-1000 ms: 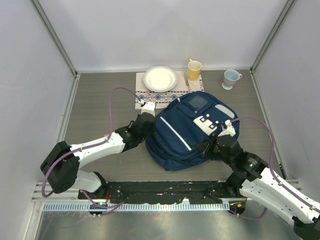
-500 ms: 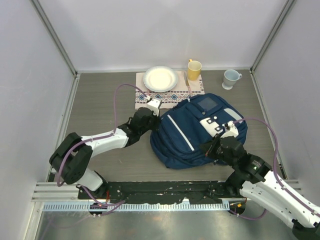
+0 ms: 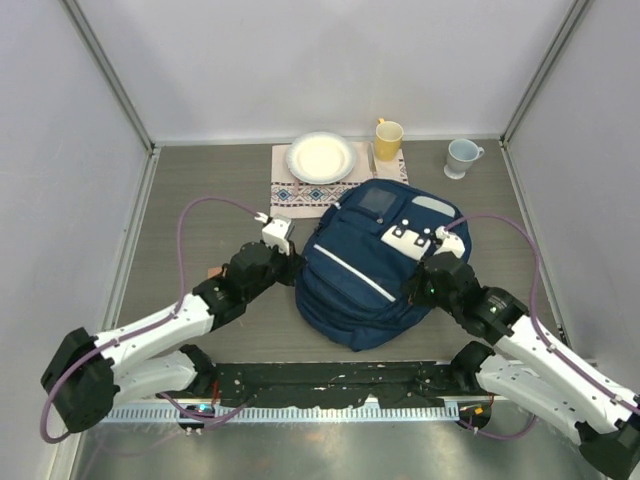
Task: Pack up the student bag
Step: Unzip the student bag at the center of the board.
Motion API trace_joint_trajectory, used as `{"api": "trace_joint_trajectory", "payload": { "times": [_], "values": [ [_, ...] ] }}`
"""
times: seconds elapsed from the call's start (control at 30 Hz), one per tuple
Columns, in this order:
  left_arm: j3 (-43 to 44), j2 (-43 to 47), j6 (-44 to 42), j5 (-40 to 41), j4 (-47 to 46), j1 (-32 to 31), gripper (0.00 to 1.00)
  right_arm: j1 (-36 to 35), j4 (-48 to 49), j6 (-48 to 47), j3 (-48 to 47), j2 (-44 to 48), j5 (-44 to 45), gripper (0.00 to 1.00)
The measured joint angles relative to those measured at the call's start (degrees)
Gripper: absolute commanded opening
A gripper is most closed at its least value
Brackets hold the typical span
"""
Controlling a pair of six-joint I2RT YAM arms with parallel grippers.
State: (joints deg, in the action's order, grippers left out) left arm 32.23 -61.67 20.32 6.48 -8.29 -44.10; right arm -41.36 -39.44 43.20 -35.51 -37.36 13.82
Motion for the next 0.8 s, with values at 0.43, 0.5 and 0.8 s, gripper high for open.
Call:
{"api": "trace_joint_trajectory", "payload": {
  "times": [0.43,0.5,0.8],
  "values": [
    [-1.81,-1.99,3.78,9.51,3.43,-15.1,0.0,9.99,4.9,-2.6,-5.62,-4.57,-3.76,0.6],
    [-1.46,-1.99,3.5,12.28,4.39,-15.08,0.0,10.05,5.86,-2.49,-5.77,-1.75,-5.86,0.61],
    [4.02,-1.9,9.62,26.77,16.04,-13.31,1.0,5.49,9.01,-5.88,-6.29,-4.02,-13.55,0.65]
  ]
}}
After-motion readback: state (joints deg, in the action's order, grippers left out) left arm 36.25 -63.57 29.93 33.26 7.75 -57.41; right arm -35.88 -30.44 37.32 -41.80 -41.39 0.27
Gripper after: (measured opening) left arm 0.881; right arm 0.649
